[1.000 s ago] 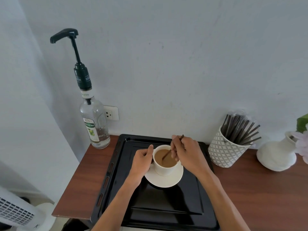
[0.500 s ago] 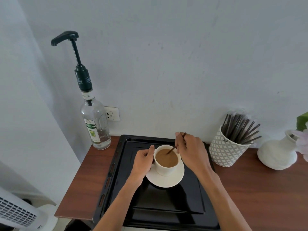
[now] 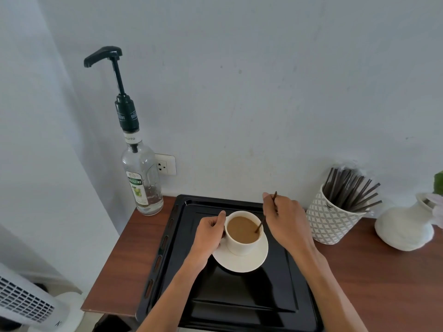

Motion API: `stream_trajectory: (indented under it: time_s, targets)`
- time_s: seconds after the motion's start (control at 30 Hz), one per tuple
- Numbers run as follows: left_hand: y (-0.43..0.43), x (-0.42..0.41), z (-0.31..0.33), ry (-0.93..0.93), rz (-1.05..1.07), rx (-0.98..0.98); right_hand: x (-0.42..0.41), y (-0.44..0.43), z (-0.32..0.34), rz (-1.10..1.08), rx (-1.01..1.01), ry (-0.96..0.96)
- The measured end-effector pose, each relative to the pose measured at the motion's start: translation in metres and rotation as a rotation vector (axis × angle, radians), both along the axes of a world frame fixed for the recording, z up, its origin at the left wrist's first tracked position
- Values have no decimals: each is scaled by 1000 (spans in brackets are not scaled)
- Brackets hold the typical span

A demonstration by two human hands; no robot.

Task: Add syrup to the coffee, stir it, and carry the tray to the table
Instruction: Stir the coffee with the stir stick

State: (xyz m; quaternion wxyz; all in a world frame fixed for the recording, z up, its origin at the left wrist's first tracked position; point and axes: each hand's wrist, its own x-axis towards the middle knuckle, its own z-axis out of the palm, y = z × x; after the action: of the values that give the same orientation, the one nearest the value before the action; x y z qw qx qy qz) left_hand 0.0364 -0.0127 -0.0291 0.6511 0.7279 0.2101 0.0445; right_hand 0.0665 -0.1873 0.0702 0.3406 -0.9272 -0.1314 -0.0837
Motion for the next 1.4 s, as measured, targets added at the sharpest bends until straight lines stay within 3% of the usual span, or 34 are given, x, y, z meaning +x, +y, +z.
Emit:
stream_trajectory:
  time_s: [0.17,0.4,0.57,0.8,1.0,1.2,1.4]
  targets:
    - [-1,0,-1,-10,0,-4,-10,10,-5,129,112,133]
    - [0,1,-2,-11,-7,18,-3,-2,-3,-30,-31,-34]
    - [-1,1,-3,-24,-13,16,-10,9,-8,119,153,155]
    - [1,1,-4,-22,-24,36,-2,-7,-5,-24,-23,-20]
    - [2,1,-1,-32,-54,91,-13,9,-10,117,170,132]
    - [5,1,3,-21,-87,146,-7,0,-3,-29,-33,-20]
    - [5,0,5,-29,-108,125,-16,13,-4,131,116,129]
